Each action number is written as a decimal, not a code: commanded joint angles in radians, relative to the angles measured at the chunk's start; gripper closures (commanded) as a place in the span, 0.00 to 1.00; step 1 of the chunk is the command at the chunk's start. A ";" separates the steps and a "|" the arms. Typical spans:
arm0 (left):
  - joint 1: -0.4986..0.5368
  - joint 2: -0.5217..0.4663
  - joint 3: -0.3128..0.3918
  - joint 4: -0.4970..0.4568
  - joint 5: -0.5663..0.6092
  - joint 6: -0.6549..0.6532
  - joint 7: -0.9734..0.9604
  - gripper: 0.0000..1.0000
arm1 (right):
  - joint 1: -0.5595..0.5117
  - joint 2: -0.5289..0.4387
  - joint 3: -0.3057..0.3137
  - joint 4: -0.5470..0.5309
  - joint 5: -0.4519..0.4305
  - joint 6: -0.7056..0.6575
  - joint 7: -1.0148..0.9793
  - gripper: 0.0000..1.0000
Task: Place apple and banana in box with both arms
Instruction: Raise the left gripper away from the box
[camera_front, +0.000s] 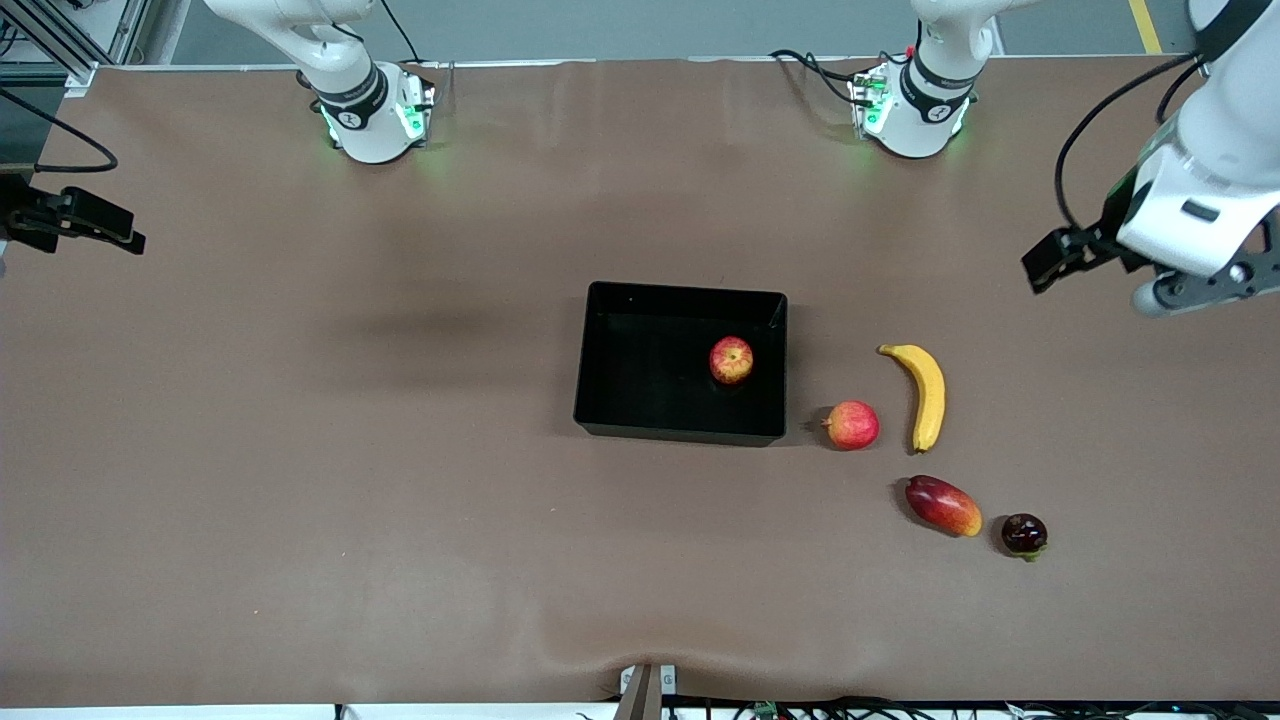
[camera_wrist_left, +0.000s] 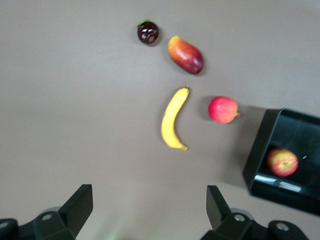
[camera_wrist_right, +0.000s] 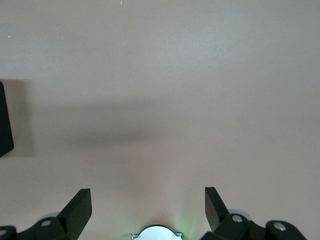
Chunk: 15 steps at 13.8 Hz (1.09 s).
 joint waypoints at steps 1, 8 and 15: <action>-0.136 -0.100 0.205 -0.097 -0.050 -0.001 0.101 0.00 | -0.027 -0.014 0.037 0.002 0.013 0.037 0.028 0.00; -0.241 -0.206 0.370 -0.177 -0.130 -0.028 0.139 0.00 | -0.020 -0.003 0.033 -0.007 0.015 0.092 0.020 0.00; -0.239 -0.146 0.371 -0.163 -0.130 -0.022 0.132 0.00 | -0.022 -0.003 0.031 -0.007 0.013 0.091 0.030 0.00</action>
